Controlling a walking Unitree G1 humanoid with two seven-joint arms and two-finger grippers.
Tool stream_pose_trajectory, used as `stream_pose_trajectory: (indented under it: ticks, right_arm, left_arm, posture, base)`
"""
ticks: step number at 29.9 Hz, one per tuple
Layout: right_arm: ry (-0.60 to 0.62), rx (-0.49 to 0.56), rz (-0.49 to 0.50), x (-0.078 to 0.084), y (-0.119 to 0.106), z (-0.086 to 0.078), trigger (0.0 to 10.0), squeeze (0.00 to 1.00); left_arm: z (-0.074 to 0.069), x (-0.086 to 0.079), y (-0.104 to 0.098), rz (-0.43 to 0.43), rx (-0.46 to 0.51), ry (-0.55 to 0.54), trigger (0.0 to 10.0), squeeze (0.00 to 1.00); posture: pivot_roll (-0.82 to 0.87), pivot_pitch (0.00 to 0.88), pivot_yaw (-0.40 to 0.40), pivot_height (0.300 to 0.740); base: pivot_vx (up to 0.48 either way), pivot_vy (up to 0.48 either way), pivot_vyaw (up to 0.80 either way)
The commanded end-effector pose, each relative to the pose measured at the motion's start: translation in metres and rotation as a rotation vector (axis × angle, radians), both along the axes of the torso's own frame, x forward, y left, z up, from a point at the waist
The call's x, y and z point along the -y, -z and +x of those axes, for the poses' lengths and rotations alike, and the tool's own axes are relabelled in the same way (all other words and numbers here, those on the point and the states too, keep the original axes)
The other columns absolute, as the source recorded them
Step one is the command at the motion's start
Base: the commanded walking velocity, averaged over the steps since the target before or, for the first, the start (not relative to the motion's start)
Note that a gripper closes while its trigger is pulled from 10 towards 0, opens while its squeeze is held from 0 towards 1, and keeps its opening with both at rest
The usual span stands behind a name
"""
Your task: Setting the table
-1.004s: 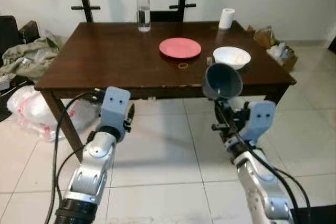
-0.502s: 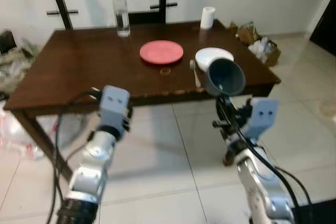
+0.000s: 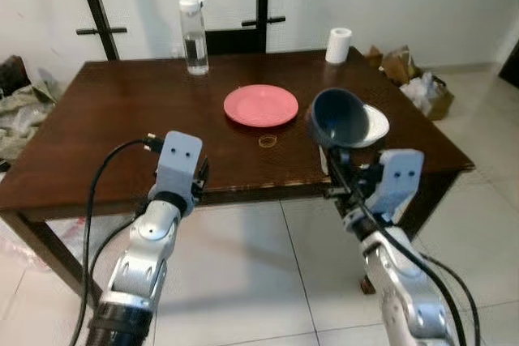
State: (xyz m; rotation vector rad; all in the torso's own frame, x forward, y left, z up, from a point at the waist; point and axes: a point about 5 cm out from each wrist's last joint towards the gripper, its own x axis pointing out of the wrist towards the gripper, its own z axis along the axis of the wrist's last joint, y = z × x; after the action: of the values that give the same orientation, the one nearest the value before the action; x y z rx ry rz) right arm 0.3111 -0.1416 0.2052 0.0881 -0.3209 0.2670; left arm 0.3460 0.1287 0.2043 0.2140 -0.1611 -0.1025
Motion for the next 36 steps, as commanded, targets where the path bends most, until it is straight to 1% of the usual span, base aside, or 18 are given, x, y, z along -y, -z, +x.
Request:
stream_pose_trajectory:
  ticks: [1,2,3,9,11,12,15,17,18,19,20,28,36]
  right_arm:
    - [-0.067,0.008,-0.029,-0.012,-0.002,-0.004,10.0,0.00]
    - [-0.067,0.008,-0.029,-0.012,-0.002,-0.004,10.0,0.00]
    - [-0.097,-0.006,-0.051,-0.017,0.002,-0.005,10.0,0.00]
    - [-0.106,-0.021,-0.056,-0.020,0.005,-0.006,10.0,0.00]
    - [-0.095,-0.028,-0.053,-0.019,0.007,-0.005,10.0,0.00]
    - [-0.073,-0.035,-0.043,-0.015,0.007,-0.003,10.0,0.00]
    - [-0.067,-0.036,-0.039,-0.014,0.007,-0.003,10.0,0.00]
    - [-0.042,-0.042,0.004,-0.009,0.006,-0.001,10.0,0.00]
    - [-0.042,-0.042,0.004,-0.009,0.006,-0.001,10.0,0.00]
    - [-0.016,-0.055,0.042,-0.002,0.006,0.000,10.0,0.00]
    - [-0.009,-0.061,0.052,0.000,0.007,0.001,10.0,0.00]
    - [0.009,-0.058,0.041,0.003,0.007,0.001,10.0,0.00]
    - [0.034,-0.060,0.014,0.005,0.009,0.001,10.0,0.00]
  left_arm:
    - [-0.001,-0.008,0.005,0.006,-0.012,-0.018,10.0,0.00]
    - [-0.001,-0.008,0.005,0.006,-0.012,-0.018,10.0,0.00]
    - [-0.002,-0.008,0.006,0.011,-0.011,-0.015,10.0,0.00]
    - [-0.003,-0.008,0.009,0.022,-0.012,-0.010,10.0,0.00]
    - [-0.004,-0.008,0.009,0.024,-0.013,-0.009,10.0,0.00]
    - [-0.004,-0.008,0.010,0.025,-0.014,-0.008,10.0,0.00]
    - [-0.004,-0.007,0.010,0.026,-0.015,-0.007,10.0,0.00]
    - [-0.004,-0.007,0.011,0.026,-0.016,-0.006,10.0,0.00]
    - [-0.004,-0.007,0.011,0.026,-0.016,-0.006,10.0,0.00]
    - [-0.003,-0.007,0.011,0.020,-0.022,-0.008,10.0,0.00]
    - [-0.003,-0.007,0.012,0.019,-0.025,-0.008,10.0,0.00]
    - [-0.003,-0.006,0.013,0.015,-0.034,-0.003,10.0,0.00]
    - [-0.004,-0.003,0.015,-0.001,-0.059,0.033,10.0,0.00]
  posture:
    - [0.08,0.089,0.088,0.740]
    - [0.08,0.089,0.088,0.740]
    - [0.08,0.084,0.088,0.740]
    - [0.08,0.080,0.087,0.740]
    - [0.08,0.079,0.087,0.740]
    - [0.08,0.077,0.089,0.740]
    - [0.08,0.077,0.090,0.740]
    - [0.08,0.076,0.089,0.740]
    - [0.08,0.076,0.089,0.740]
    - [0.08,0.077,0.089,0.740]
    - [0.08,0.077,0.089,0.740]
    - [0.08,0.078,0.089,0.740]
    - [0.08,0.079,0.089,0.740]
  base:
    - [0.480,0.000,0.00]
    - [0.480,0.000,0.00]
    - [0.480,0.000,0.00]
    - [0.476,0.000,0.00]
    - [0.480,0.000,0.63]
    - [0.480,0.000,0.80]
    - [0.480,0.000,0.80]
    - [0.459,0.000,0.40]
    - [0.439,0.000,0.00]
    - [0.000,0.000,0.00]
    - [0.000,0.000,0.00]
    - [0.000,0.000,0.00]
    - [0.000,0.000,0.00]
